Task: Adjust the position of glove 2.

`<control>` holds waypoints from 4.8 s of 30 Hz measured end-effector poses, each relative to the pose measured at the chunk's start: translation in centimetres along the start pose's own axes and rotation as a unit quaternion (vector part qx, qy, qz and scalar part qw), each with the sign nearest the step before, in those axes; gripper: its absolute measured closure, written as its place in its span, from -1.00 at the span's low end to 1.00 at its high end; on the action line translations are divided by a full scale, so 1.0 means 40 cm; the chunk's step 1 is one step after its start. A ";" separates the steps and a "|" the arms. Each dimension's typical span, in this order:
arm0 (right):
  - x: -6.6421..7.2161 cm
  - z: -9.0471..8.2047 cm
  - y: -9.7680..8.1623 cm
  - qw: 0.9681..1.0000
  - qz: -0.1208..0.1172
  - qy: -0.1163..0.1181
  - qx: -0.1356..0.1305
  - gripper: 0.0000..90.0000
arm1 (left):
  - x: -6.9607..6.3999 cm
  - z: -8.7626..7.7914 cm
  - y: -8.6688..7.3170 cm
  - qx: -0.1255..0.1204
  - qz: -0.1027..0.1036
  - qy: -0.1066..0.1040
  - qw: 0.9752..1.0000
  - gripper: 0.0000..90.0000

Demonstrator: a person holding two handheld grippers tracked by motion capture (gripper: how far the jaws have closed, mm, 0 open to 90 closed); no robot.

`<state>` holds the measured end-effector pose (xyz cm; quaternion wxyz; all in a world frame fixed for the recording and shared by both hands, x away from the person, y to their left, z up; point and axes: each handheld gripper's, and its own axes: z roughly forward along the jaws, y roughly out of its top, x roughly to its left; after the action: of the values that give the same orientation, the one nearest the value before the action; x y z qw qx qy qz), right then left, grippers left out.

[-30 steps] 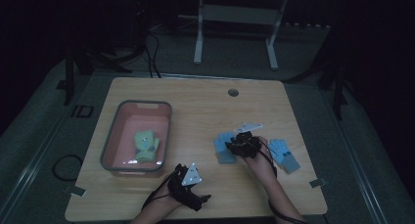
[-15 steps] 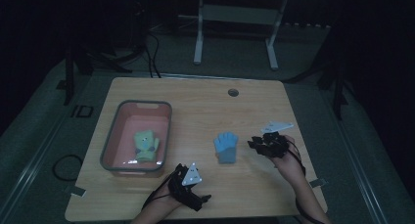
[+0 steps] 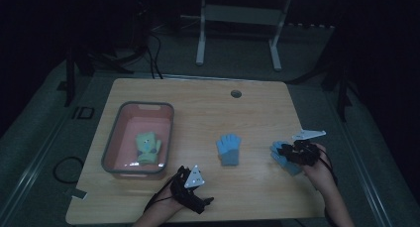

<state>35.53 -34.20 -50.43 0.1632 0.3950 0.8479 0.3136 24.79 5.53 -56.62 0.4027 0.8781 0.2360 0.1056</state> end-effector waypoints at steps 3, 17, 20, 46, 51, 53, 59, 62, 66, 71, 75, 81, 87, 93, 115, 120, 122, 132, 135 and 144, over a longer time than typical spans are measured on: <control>-0.020 0.000 -0.026 1.000 0.007 -0.004 0.007 0.48 | 0.000 0.000 0.000 0.000 0.000 -0.001 1.000 -0.97; -0.049 0.042 -0.087 1.000 0.013 -0.013 0.022 0.61 | 0.000 0.001 0.000 0.000 0.000 -0.002 1.000 -0.97; -0.038 0.043 -0.089 0.999 0.019 -0.022 0.018 0.83 | 0.000 0.001 0.000 -0.001 0.000 -0.002 1.000 -0.97; 0.129 -0.011 0.120 0.976 0.150 -0.139 -0.070 0.93 | -0.005 0.000 0.001 -0.003 0.003 -0.001 1.000 -0.97; 0.150 0.037 0.122 0.973 0.177 -0.131 -0.064 0.93 | -0.005 0.001 0.001 -0.005 0.005 0.001 1.000 -0.97; 0.155 0.057 0.116 0.972 0.187 -0.128 -0.061 0.93 | -0.005 0.001 0.001 -0.003 0.008 0.002 1.000 -0.97; 0.176 0.120 0.092 0.971 0.197 -0.134 -0.036 0.92 | -0.006 0.000 0.001 -0.003 0.009 0.001 1.000 -0.97; 0.179 0.150 0.082 0.971 0.197 -0.134 -0.024 0.91 | -0.007 -0.001 0.002 -0.004 0.008 0.001 1.000 -0.97; 0.177 0.178 0.072 0.972 0.194 -0.136 -0.008 0.83 | -0.008 -0.001 0.001 -0.004 0.010 0.000 1.000 -0.97; 0.170 0.183 0.071 0.974 0.191 -0.126 0.003 0.70 | -0.007 -0.001 0.001 -0.004 0.009 -0.001 1.000 -0.97; 0.163 0.167 0.077 0.976 0.181 -0.118 0.000 0.53 | -0.007 -0.001 0.001 -0.004 0.008 -0.001 1.000 -0.97; 0.133 0.134 0.080 0.990 0.127 -0.066 -0.010 0.42 | -0.007 0.000 0.000 -0.001 0.011 -0.001 1.000 -0.97; 0.086 0.091 0.080 0.998 0.055 0.002 -0.027 0.43 | -0.008 0.002 0.000 -0.002 0.013 0.000 1.000 -0.97; 0.065 0.074 0.079 0.999 -0.022 0.030 -0.016 0.42 | -0.008 0.001 0.000 -0.002 0.014 0.000 1.000 -0.97; 0.072 0.165 0.047 0.999 -0.031 0.028 0.019 0.75 | -0.010 0.002 -0.001 -0.001 0.022 0.002 1.000 -0.97; 0.085 0.163 0.048 0.999 -0.023 0.014 0.022 0.87 | -0.011 0.003 -0.001 0.001 0.023 0.003 1.000 -0.97; 0.087 0.163 0.046 1.000 -0.017 0.009 0.019 0.88 | -0.011 0.003 -0.001 0.002 0.023 0.003 1.000 -0.97; 0.098 0.114 0.079 1.000 0.005 -0.020 0.000 0.91 | -0.012 0.003 -0.001 0.001 0.022 0.003 1.000 -0.97; 0.108 0.083 0.110 1.000 0.005 -0.027 -0.014 0.91 | -0.011 0.003 -0.001 0.001 0.022 0.002 1.000 -0.97; 0.167 0.025 0.214 0.999 -0.010 -0.014 -0.051 0.91 | -0.011 0.002 0.000 -0.001 0.022 0.001 1.000 -0.97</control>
<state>36.66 -24.42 -45.72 0.1983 0.3823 0.8324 0.3488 24.45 5.27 -56.69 0.4007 0.8826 0.2170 0.1154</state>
